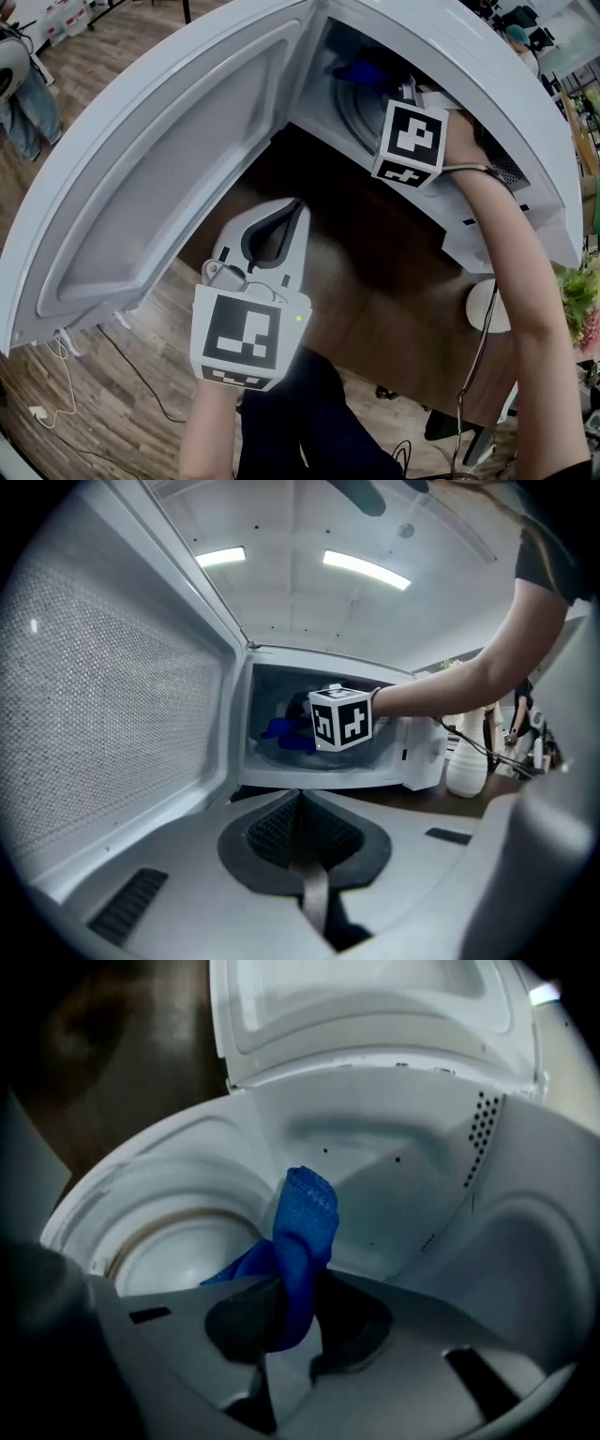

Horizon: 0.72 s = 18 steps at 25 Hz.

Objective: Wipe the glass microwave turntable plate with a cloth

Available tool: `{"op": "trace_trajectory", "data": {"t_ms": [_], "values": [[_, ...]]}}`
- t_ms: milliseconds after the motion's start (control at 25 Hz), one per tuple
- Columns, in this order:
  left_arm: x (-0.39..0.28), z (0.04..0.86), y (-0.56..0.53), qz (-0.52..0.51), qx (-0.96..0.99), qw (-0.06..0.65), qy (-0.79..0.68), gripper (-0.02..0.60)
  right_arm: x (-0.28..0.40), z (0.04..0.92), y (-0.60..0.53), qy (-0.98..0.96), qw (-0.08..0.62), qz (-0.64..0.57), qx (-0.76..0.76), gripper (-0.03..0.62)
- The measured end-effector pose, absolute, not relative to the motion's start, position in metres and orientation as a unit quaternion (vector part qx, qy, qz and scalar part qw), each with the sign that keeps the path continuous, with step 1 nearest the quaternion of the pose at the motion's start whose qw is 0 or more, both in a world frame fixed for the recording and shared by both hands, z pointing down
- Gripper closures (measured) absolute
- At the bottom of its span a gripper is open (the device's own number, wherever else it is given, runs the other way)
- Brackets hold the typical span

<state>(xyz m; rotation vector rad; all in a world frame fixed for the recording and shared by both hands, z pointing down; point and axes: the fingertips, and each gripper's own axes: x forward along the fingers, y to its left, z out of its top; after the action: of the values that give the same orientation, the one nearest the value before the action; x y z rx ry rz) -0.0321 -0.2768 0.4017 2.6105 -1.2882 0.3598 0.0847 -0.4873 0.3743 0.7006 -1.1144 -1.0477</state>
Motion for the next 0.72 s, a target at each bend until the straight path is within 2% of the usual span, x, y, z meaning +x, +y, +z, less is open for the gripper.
{"op": "trace_trajectory", "data": {"t_ms": [320,720], "values": [[-0.029,0.406,-0.276,0.125,0.885,0.105,-0.436,0.574,0.050,0.405,-0.464,-0.471,0.676,-0.519,0.227,0.543],[-0.031,0.410,-0.275,0.132,0.885,0.107,-0.434,0.574,0.074,0.428,-0.462,-0.397,0.736,-0.527,0.149,0.545]]}}
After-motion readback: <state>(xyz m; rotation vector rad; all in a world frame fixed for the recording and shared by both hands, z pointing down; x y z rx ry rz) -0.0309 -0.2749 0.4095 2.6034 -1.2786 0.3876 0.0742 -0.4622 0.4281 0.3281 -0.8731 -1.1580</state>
